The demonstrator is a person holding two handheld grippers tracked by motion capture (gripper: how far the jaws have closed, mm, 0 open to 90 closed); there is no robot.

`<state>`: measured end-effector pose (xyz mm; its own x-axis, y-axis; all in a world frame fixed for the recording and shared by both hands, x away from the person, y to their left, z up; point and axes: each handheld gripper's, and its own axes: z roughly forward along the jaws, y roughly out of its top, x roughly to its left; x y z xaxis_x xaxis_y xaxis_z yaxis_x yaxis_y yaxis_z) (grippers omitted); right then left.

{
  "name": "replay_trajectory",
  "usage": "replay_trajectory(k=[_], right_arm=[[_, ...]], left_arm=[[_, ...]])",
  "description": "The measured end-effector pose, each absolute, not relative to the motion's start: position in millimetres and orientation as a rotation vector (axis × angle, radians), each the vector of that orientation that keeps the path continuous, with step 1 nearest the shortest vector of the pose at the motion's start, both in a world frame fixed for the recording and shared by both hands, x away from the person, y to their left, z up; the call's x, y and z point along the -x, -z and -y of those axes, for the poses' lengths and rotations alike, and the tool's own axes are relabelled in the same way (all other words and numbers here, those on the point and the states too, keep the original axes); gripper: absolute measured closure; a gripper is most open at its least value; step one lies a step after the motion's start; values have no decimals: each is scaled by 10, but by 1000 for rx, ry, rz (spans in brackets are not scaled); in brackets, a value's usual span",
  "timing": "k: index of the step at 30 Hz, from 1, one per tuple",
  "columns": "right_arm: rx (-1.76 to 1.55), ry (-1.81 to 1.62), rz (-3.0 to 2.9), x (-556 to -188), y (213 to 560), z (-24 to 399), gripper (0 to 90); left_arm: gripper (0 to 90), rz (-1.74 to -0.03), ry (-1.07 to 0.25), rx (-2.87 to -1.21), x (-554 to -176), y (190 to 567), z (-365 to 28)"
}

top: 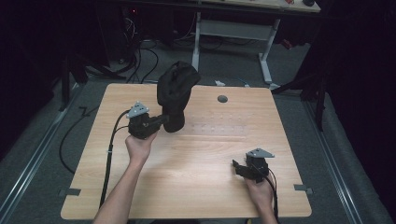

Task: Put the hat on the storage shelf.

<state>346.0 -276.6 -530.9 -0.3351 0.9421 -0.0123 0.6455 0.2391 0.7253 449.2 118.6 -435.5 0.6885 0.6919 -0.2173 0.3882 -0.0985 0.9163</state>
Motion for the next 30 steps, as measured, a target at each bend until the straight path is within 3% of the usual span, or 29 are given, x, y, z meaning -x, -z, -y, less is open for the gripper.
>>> replay_trajectory(k=[22, 25, 28, 30], right_arm=[[-1445, -877, -2067, -3461, 5311, 2766, 344], [-1444, -877, -2067, -3461, 5311, 2766, 344], [-1445, -877, -2067, -3461, 5311, 2766, 344], [-1445, -877, -2067, -3461, 5311, 2767, 344]], left_arm=[[841, -924, -280, -1766, -4495, 4503, -1180], [797, -935, -273, -1763, -4491, 4490, -1193], [679, -952, -270, -1771, -4486, 4482, -1207], [648, -957, -289, -1794, -4465, 4477, -1209]])
